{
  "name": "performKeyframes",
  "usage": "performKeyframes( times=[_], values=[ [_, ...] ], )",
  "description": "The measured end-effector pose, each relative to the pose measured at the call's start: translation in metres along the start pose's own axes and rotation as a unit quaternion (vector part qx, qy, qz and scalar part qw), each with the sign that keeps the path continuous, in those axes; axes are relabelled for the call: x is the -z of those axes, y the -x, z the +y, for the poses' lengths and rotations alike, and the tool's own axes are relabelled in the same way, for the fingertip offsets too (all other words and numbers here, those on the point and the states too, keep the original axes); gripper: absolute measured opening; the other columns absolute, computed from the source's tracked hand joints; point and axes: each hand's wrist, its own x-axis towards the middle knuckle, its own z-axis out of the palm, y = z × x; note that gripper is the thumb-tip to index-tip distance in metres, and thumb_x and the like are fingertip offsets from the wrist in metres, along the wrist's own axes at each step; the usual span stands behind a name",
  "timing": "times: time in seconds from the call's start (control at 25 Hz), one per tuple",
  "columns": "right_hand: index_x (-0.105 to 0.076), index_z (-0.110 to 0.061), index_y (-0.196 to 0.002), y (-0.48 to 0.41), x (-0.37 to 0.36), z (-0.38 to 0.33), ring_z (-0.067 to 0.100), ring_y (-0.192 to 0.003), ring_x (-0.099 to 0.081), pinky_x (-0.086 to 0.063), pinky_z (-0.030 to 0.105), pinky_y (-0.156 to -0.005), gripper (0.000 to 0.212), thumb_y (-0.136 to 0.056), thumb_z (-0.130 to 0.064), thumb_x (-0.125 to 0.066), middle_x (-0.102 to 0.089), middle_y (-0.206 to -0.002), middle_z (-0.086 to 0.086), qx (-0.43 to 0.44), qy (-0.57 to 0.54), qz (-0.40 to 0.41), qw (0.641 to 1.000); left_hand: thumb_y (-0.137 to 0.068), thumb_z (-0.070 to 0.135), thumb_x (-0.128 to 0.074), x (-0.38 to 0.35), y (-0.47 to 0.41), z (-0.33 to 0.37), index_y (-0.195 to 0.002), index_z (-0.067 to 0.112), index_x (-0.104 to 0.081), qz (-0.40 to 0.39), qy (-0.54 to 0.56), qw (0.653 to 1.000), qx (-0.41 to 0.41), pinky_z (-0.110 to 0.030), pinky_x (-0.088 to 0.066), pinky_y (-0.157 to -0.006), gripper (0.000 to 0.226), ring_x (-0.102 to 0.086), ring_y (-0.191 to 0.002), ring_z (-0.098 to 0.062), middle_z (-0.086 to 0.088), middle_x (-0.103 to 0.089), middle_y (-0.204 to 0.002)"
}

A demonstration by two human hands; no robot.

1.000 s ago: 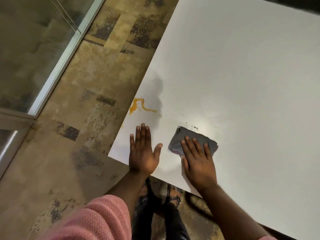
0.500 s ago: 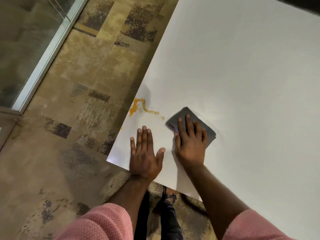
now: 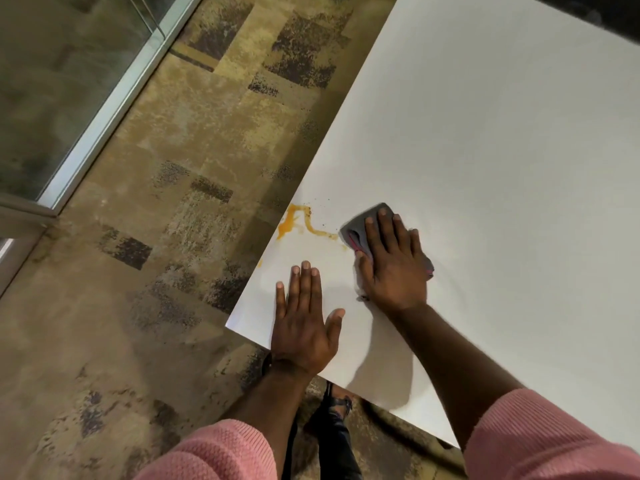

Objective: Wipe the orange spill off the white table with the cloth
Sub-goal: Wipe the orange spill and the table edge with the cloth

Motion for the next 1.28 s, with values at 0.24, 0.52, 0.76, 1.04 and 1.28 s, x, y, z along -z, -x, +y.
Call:
performKeyframes(
  times=[0.24,0.52,0.76,1.04,1.28],
  values=[
    [-0.032,-0.017,-0.162,0.061,0.002,0.002,0.027,-0.160,-0.016,-0.021,0.061,-0.123,0.060,-0.105,-0.036,-0.037,-0.025,-0.170,0.006,0.061,-0.007,-0.028,0.998,-0.104,0.045,-0.032,-0.001,0.002,-0.001,-0.161,0.003,-0.015,0.003,0.018,1.000,-0.003,-0.057,-0.017,-0.125,0.073,-0.004,-0.159,-0.028,-0.014,-0.009,-0.171],
    [-0.031,-0.020,-0.163,-0.027,0.003,-0.012,0.030,-0.158,-0.021,-0.018,0.057,-0.126,0.063,-0.103,-0.037,-0.038,-0.027,-0.170,0.006,-0.010,-0.022,0.004,1.000,-0.101,0.043,-0.045,0.001,-0.002,0.003,-0.160,0.003,-0.020,0.002,0.014,1.000,-0.005,-0.056,-0.017,-0.126,0.075,-0.007,-0.159,-0.028,-0.014,-0.014,-0.170],
    [-0.038,-0.019,-0.160,0.028,-0.009,-0.024,0.025,-0.159,-0.021,-0.023,0.058,-0.123,0.058,-0.105,-0.038,-0.038,-0.034,-0.167,0.003,0.131,-0.013,-0.033,0.991,-0.103,0.044,-0.042,0.004,0.000,0.001,-0.160,0.003,-0.021,-0.008,0.013,1.000,-0.009,-0.056,-0.018,-0.125,0.073,-0.005,-0.159,-0.029,-0.015,-0.014,-0.170],
    [-0.028,-0.024,-0.164,-0.055,-0.007,-0.036,0.032,-0.158,-0.019,-0.017,0.057,-0.123,0.062,-0.105,-0.041,-0.036,-0.022,-0.172,0.004,0.093,-0.005,-0.008,0.996,-0.105,0.047,-0.032,0.003,0.000,-0.001,-0.161,0.004,-0.015,-0.012,0.036,0.999,-0.009,-0.053,-0.008,-0.128,0.073,0.003,-0.159,-0.028,-0.014,-0.006,-0.171],
    [-0.027,-0.027,-0.164,-0.031,-0.010,-0.031,0.026,-0.159,-0.016,-0.018,0.057,-0.125,0.058,-0.108,-0.042,-0.029,-0.024,-0.171,-0.001,0.219,0.002,-0.045,0.975,-0.105,0.050,-0.031,0.005,0.008,-0.007,-0.161,0.002,-0.014,-0.014,0.042,0.999,-0.019,-0.052,-0.004,-0.128,0.076,0.006,-0.159,-0.028,-0.015,-0.004,-0.171]
  ],
)
